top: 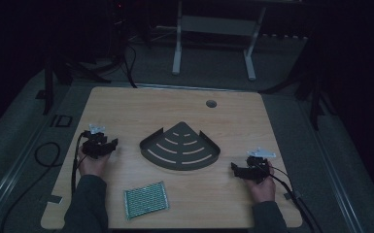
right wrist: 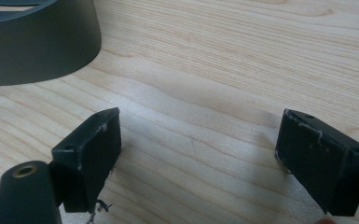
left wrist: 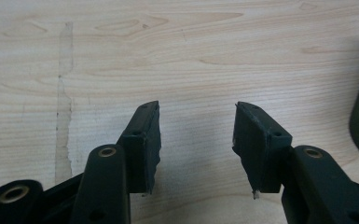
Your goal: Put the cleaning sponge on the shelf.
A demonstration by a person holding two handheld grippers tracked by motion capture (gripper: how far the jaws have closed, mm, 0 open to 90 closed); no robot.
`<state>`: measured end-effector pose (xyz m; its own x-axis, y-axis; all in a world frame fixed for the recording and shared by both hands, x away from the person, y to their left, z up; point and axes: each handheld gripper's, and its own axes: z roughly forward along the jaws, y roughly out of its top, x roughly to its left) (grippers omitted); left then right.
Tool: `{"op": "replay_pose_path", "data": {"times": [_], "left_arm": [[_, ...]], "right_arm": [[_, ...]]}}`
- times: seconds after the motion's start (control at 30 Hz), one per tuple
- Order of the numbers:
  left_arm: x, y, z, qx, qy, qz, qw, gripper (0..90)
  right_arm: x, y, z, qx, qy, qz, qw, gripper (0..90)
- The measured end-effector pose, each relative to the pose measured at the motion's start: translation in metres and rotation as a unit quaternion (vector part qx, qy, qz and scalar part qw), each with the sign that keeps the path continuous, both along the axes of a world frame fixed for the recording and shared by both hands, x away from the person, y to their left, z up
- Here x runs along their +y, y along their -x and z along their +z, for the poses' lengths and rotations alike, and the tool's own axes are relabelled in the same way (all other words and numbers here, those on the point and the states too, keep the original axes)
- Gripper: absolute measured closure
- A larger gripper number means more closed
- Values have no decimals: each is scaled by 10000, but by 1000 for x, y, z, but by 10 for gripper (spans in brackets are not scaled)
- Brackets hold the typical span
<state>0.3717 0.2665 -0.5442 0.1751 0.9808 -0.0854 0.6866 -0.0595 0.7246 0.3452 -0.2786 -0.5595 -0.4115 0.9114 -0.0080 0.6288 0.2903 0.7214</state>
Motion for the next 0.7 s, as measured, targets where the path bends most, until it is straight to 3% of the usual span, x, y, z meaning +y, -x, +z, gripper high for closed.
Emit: {"op": "replay_pose_path", "data": {"times": [0.2, 0.3, 0.47, 0.7], "left_arm": [[5, 4, 6, 2, 167, 73, 9998, 525], [7, 7, 10, -28, 175, -30, 9998, 530], [8, 13, 17, 98, 221, -235, 9994, 542], [5, 24, 27, 53, 198, -410, 9990, 564]], "right_arm": [[0, 0, 0, 8, -1, 3, 10000, 137], [0, -1, 0, 8, -2, 4, 10000, 137], [0, -1, 0, 9, -3, 8, 10000, 137], [0, -1, 0, 10, -6, 8, 10000, 137]]}}
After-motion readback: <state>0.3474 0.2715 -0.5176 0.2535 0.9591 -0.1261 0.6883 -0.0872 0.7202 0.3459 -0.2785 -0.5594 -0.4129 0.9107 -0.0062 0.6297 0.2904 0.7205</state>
